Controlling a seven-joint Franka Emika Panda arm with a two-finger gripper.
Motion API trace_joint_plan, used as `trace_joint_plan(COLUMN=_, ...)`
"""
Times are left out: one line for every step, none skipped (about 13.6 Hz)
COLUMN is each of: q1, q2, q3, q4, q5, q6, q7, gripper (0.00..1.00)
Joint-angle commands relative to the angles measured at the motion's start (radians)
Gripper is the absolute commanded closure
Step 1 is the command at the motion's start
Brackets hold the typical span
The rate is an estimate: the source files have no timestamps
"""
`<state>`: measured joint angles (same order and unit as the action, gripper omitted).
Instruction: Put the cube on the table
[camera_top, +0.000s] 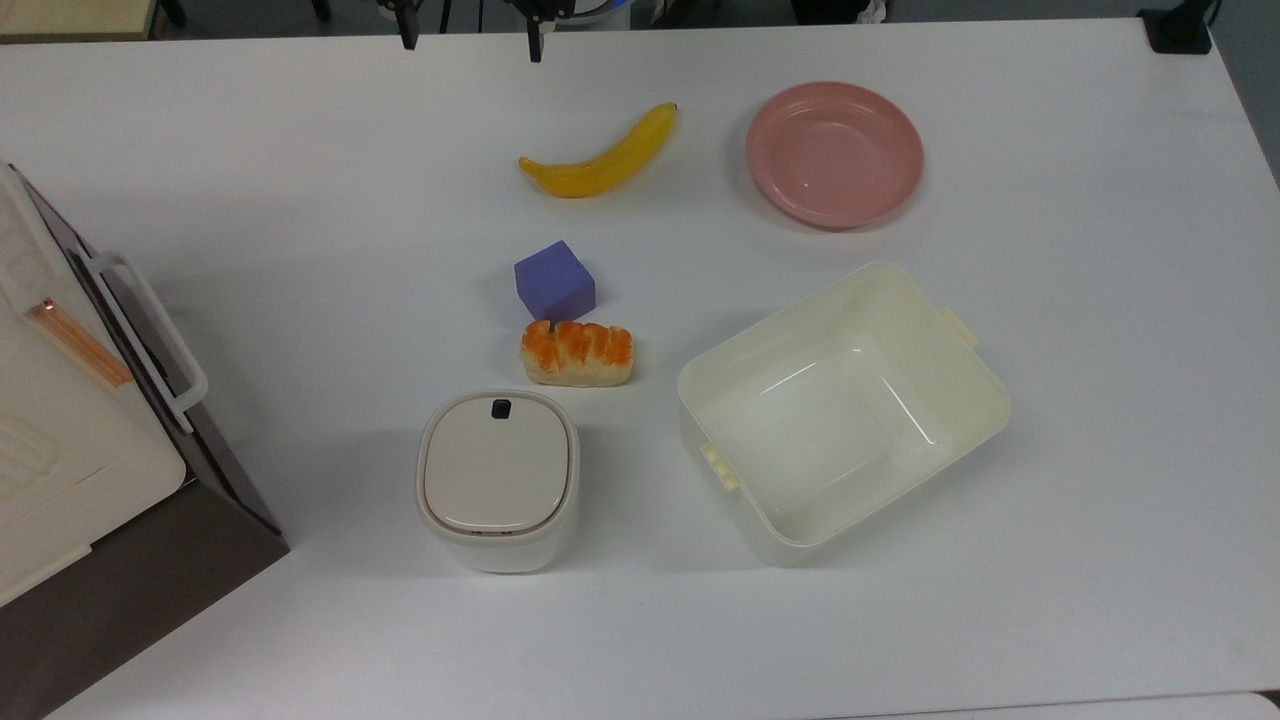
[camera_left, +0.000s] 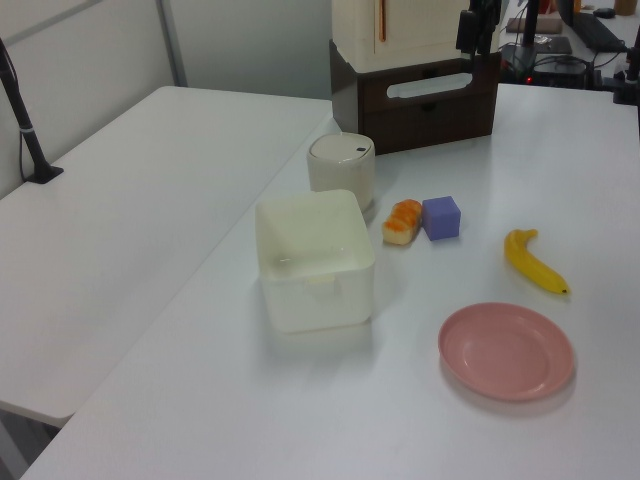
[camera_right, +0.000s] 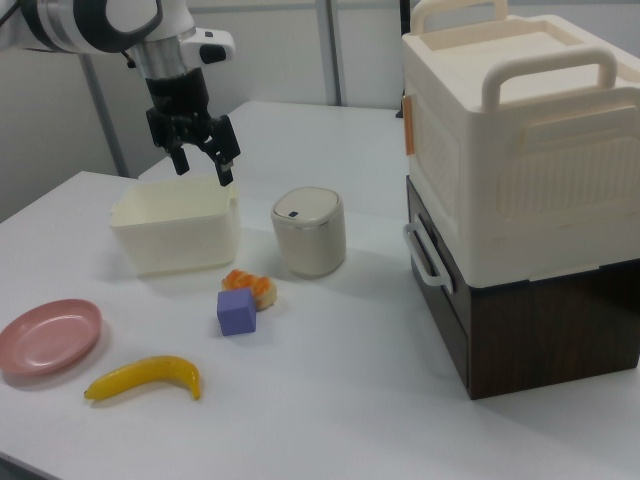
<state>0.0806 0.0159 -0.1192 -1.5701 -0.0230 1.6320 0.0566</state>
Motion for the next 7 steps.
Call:
trace_joint_plan(q1=-0.03, q2=-0.028, q3=0.039, q4=-0.018, q5=0.015, q6=-0.037, q7=0.014, gripper=0.0)
trace_joint_plan(q1=-0.051, q2=-0.028, q3=0.064, q4=-0.018, q5=0.014, q6=-0.037, q7=0.014, gripper=0.0)
trace_joint_plan(q1=-0.059, q2=-0.028, q3=0.073, q4=-0.018, q5=0.014, q6=-0.037, q7=0.014, gripper=0.0)
trace_joint_plan(q1=-0.056, q2=-0.03, q3=0.073, q4=-0.018, q5=0.012, q6=-0.037, q7=0.014, gripper=0.0)
trace_joint_plan(q1=-0.055, q2=-0.03, q3=0.073, q4=-0.018, q5=0.011, q6=-0.037, q7=0.014, gripper=0.0)
trace_joint_plan(q1=-0.055, q2=-0.028, q3=0.073, q4=-0.018, q5=0.009, q6=-0.037, q7=0.014, gripper=0.0)
trace_joint_plan(q1=-0.055, q2=-0.028, q3=0.073, q4=-0.018, q5=0.008, q6=-0.035, q7=0.012, gripper=0.0)
